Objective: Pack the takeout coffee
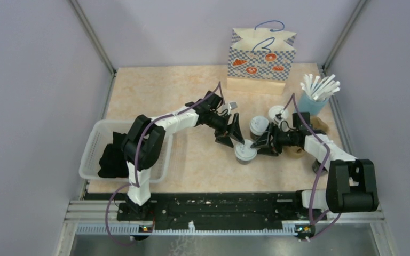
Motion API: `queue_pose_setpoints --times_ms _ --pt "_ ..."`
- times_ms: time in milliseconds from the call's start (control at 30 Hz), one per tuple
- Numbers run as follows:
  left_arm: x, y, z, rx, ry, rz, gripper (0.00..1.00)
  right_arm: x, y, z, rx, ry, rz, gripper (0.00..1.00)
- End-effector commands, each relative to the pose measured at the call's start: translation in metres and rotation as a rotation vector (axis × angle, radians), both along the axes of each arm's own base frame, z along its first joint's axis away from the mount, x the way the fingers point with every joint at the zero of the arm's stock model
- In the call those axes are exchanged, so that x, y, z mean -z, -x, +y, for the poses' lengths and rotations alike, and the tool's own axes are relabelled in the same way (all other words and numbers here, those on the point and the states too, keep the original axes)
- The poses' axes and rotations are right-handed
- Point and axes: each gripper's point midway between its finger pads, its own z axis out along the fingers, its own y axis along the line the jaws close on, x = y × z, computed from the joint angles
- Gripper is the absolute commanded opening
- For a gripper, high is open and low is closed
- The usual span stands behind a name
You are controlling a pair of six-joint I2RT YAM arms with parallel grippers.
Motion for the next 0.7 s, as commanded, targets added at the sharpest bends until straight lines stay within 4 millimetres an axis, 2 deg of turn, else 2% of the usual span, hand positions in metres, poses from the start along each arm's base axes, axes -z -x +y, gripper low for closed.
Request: queue_pose_setpoints --times_ms 0,133,233,400,467,533,667 --pt "0.022 0.000 0.001 0.001 -0.050 0.015 0.77 0.005 0.006 0.006 -0.016 0.015 -0.020 0.51" --pt "0.045 0.005 0.011 -0.001 -0.105 0.025 0.70 0.020 0.005 -0.001 0.001 0.041 -0.038 0.42" --pt "0.050 0.008 0.015 0.000 -0.125 0.018 0.65 0.025 -0.003 -0.009 0.018 0.079 -0.042 0.38" --pt "0.039 0.008 0.014 0.005 -0.107 0.004 0.64 -0.006 -0.002 -0.006 0.001 0.053 -0.084 0.55" --pt "0.032 0.007 0.012 0.002 -0.092 0.001 0.65 -0.015 0.007 0.003 -0.025 0.012 -0.081 0.59" --pt "0.023 0.006 0.009 0.002 -0.072 0.000 0.68 -0.017 0.017 0.013 -0.062 -0.003 -0.070 0.61" --pt "0.006 0.002 0.003 0.007 -0.028 -0.007 0.85 -0.010 0.024 0.016 -0.064 0.004 -0.062 0.62"
